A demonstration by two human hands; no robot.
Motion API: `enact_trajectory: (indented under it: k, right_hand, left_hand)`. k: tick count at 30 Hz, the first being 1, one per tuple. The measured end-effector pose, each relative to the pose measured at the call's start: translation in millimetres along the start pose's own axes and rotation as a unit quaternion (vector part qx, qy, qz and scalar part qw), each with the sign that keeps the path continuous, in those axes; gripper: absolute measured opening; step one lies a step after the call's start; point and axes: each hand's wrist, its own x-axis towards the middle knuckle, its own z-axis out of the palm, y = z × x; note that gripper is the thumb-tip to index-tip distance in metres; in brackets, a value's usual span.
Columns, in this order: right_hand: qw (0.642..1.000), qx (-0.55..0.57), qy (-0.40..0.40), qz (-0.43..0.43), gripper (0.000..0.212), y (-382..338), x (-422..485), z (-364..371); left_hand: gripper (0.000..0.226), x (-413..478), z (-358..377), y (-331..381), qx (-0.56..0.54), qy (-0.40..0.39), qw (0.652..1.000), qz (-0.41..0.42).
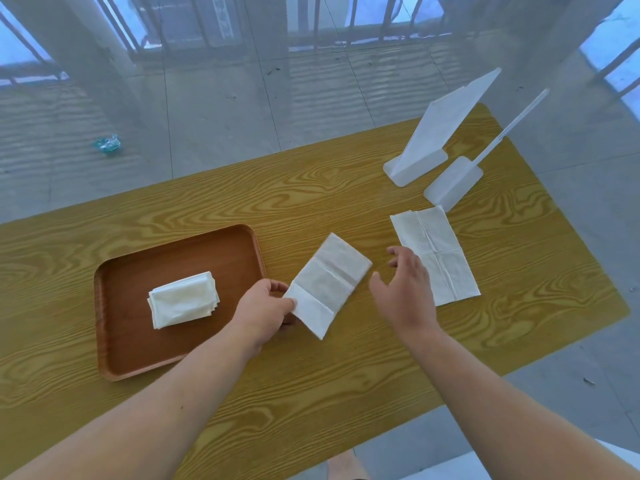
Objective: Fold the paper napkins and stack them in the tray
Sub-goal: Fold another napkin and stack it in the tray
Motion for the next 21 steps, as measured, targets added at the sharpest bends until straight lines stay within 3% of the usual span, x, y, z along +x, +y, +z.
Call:
enact_trajectory:
  k: [2,5,9,11,13,15,17,19,21]
  right_hand:
    - [0.990,-0.063,0.013,-0.129,0.044,4,-16,4]
    - [0.958,-0.135,-0.072,-0.242,0.049,7,-38,11]
    - [0.926,-0.214,-0.158,-0.268,0.074,3,-54,31]
    - [0.931,-0.213,-0.153,-0.253,0.063,-2,-54,38]
    - [0.945,-0.191,-0.142,-0.226,0.039,-7,-50,39]
    - [0.953,-0.167,-0.138,-0.210,0.016,-9,-46,37]
    - [0.957,-0.145,-0.156,-0.199,0.011,-11,-43,32]
    - [0.959,-0.122,-0.186,-0.176,0.020,-14,-39,28]
    - [0.967,-0.085,-0.187,-0.147,0.031,-15,-33,25]
  left_hand:
    - [0.025,-4,2,-8,-0.048,-0.022,0.998,-0.041]
    - [0.025,-10,7,-12,-0.103,-0.052,0.990,-0.083]
    - [0.021,-17,13,-9,-0.141,-0.071,0.981,-0.110]
    - [0.018,-20,15,-5,-0.157,-0.082,0.978,-0.115]
    - [0.020,-23,14,-2,-0.150,-0.095,0.978,-0.109]
    - [0.042,-25,11,-1,-0.052,-0.069,0.994,-0.059]
    - [0.064,-26,3,-2,0.117,0.002,0.992,0.056]
    - [0.064,-27,-5,-9,0.274,0.066,0.934,0.218]
    - [0.047,-28,-10,-14,0.381,0.079,0.852,0.351]
